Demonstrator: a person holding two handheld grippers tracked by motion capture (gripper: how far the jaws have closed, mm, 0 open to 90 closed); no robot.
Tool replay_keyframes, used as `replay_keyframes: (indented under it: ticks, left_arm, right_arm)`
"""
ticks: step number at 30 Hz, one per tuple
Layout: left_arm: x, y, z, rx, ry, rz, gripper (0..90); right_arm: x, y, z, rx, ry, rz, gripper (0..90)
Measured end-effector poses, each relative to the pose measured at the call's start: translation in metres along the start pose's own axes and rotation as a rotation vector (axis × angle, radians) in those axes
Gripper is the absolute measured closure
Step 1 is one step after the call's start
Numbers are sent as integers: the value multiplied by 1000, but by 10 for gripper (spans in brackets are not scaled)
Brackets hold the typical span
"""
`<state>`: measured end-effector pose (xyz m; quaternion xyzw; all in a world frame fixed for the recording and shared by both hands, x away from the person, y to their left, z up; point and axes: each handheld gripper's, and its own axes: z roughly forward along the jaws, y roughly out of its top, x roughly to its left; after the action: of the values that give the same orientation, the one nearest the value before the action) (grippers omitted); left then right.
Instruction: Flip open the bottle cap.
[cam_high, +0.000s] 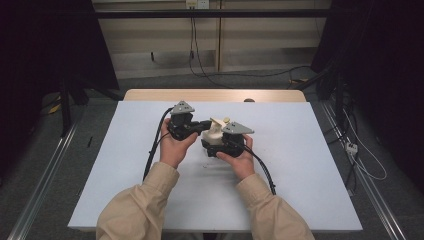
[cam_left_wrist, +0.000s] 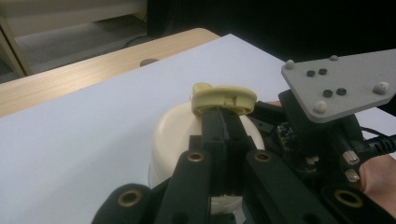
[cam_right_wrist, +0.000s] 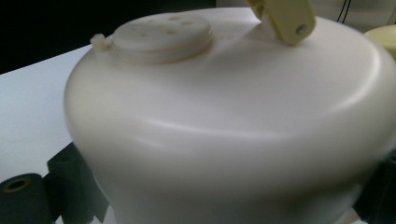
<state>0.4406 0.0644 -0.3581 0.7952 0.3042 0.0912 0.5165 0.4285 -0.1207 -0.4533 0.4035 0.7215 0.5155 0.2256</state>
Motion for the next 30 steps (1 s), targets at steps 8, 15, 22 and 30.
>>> replay_keyframes:
  ticks: [8,15,22,30]
  left_arm:
    - [-2,3,4,-1,-1,1,900]
    - [-2,6,6,0,-1,0,900]
    - [-5,8,9,-1,-5,6,900]
    - [-4,10,10,2,-4,11,900]
  right_arm:
    - [0,0,0,-2,0,-1,59]
    - [0,0,0,-3,0,-2,59]
    - [0,0,0,-1,-1,-1,59]
    - [0,0,0,-2,-1,-1,59]
